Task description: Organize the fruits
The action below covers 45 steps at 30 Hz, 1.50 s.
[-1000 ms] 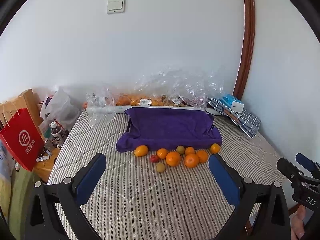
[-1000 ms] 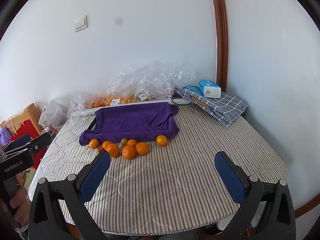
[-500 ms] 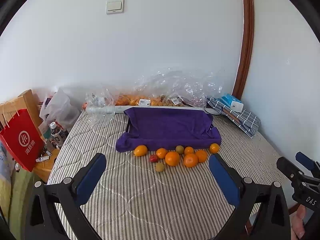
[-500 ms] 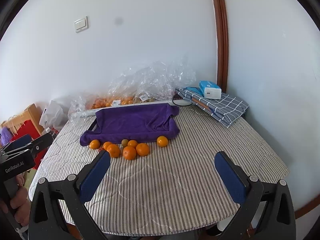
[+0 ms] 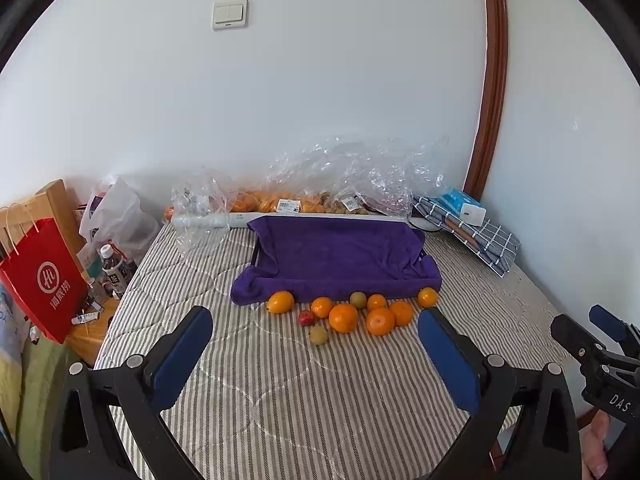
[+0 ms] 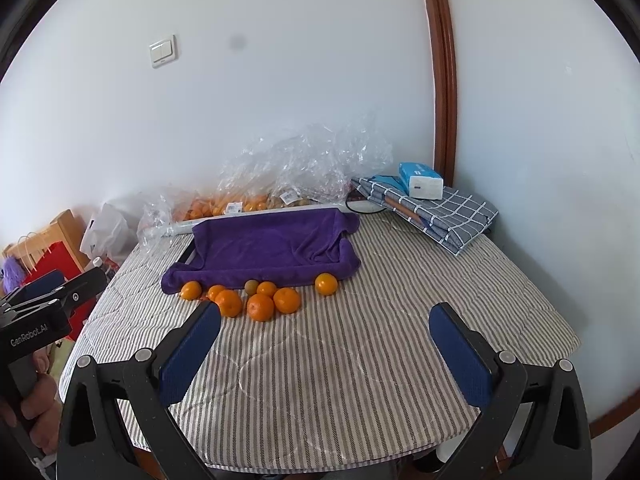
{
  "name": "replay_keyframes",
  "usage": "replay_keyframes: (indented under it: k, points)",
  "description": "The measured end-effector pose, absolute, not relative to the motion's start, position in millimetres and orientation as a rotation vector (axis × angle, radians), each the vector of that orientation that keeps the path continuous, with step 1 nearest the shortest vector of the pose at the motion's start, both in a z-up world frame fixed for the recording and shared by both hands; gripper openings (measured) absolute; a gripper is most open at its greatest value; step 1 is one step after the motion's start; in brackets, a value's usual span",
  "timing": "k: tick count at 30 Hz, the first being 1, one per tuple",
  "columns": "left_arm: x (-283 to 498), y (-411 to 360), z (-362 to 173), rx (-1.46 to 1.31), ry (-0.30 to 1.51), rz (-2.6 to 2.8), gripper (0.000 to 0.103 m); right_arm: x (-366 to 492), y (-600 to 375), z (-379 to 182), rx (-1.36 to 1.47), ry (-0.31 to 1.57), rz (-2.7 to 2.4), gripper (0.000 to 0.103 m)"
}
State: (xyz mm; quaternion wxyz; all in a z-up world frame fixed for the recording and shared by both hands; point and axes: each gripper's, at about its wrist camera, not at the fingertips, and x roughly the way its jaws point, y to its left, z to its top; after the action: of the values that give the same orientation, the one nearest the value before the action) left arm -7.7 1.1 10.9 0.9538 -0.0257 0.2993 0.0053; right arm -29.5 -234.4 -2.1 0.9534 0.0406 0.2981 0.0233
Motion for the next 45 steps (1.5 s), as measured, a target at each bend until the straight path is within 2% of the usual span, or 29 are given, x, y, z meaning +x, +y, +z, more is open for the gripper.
replay_keyframes:
  k: [30, 45]
  points:
    - [6, 13, 5, -0.073, 0.606, 0.013, 0.103, -17, -229, -7, 0.065, 0.592, 0.039, 0.103]
    - [69, 53, -74, -0.102, 0.714, 0.075, 0.103, 61, -221, -74, 0.087, 0.725, 0.052, 0.103]
